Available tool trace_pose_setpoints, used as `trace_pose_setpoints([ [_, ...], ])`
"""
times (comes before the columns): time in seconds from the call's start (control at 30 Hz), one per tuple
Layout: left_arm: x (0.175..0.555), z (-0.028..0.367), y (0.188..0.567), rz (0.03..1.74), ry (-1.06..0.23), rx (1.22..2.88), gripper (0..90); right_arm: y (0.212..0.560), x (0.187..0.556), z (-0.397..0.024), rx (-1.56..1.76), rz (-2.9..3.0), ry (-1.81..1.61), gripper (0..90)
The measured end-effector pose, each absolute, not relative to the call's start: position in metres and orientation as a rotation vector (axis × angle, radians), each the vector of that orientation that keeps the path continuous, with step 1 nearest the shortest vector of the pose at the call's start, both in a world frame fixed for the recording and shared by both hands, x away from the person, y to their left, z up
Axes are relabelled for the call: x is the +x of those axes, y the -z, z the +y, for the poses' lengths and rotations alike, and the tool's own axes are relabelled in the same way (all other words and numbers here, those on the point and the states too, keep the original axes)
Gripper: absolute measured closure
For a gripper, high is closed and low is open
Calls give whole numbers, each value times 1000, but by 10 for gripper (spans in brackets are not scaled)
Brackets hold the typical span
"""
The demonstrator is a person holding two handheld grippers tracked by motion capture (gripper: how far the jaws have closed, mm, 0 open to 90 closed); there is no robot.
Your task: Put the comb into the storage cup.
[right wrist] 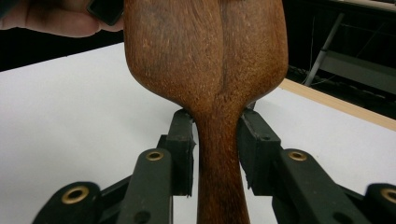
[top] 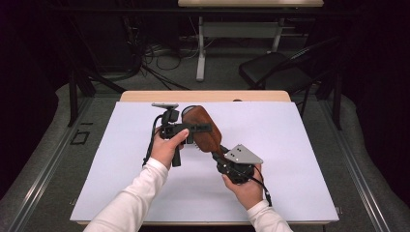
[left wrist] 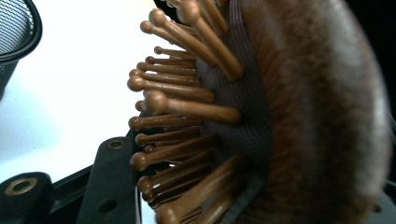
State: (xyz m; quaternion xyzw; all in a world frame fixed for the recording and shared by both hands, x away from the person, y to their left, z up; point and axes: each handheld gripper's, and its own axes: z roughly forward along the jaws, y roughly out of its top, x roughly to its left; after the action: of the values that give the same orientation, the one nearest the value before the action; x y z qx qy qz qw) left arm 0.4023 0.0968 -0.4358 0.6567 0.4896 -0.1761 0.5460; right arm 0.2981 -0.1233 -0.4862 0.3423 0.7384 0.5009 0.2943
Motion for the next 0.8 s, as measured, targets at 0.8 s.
trace_pose_setpoints([
  [0.8,408,103,437,1167,352,1529,495,489,306,-123,915,1968,-1301,384],
])
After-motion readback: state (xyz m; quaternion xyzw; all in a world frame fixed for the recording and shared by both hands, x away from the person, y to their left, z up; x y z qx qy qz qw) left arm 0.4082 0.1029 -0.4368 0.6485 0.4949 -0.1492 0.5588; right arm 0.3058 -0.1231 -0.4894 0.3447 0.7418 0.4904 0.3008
